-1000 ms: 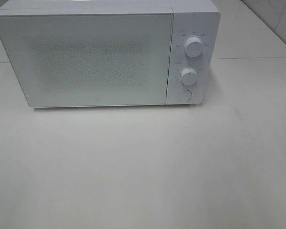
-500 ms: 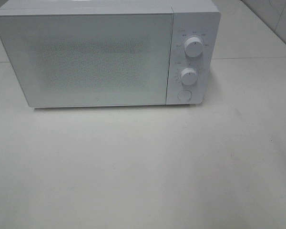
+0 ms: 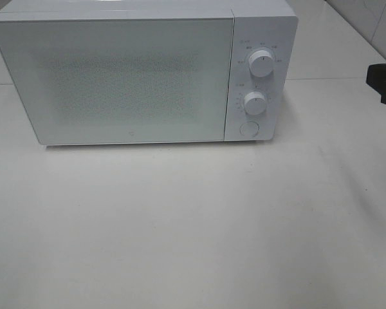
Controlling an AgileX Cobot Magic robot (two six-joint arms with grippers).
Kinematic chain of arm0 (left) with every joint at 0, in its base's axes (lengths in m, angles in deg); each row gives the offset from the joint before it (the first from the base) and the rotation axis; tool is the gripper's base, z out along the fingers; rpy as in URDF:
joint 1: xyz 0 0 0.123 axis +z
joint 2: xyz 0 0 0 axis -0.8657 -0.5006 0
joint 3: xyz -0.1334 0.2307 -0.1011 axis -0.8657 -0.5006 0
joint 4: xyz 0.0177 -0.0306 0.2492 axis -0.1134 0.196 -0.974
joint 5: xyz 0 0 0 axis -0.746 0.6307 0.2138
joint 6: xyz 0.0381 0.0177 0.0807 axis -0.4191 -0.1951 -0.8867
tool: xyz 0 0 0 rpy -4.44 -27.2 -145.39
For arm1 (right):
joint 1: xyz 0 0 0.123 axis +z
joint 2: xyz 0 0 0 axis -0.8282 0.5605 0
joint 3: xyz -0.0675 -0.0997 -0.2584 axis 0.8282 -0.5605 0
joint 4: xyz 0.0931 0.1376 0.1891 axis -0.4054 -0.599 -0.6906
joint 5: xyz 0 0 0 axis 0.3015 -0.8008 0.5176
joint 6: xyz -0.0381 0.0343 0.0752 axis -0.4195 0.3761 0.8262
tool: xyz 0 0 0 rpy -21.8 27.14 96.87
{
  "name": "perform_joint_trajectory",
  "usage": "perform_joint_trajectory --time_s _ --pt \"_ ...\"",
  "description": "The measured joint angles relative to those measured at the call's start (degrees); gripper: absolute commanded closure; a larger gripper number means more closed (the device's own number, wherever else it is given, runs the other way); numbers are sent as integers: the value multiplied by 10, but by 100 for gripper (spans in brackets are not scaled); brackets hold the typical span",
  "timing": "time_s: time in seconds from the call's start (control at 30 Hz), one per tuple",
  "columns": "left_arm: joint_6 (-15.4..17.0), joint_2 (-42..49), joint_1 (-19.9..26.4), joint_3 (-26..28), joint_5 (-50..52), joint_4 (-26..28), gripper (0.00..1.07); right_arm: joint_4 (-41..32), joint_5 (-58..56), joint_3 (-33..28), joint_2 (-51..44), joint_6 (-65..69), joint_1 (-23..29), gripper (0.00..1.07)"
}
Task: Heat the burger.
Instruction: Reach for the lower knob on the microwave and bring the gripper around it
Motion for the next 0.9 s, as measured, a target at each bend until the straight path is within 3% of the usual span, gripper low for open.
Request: perform_joint_trajectory --time_s 0.37,0.6,0.67,0.73,0.8,0.83,0.9 --pt "0 0 0 0 0 0 10 -129 185 -60 83 -96 0 31" --pt "0 0 0 0 0 0 10 -175 248 -81 107 -112 9 31" --pt "0 0 0 0 0 0 10 -199 275 -87 116 -127 30 31" --pt "0 0 0 0 0 0 10 -273 331 -89 148 -186 93 31" --pt "0 0 0 0 0 0 10 -297 345 -89 158 -199 107 31" --pt "0 0 0 0 0 0 10 -344 382 -89 181 -229 142 31" --pt "0 0 0 0 0 0 10 -360 402 -89 191 -238 160 31"
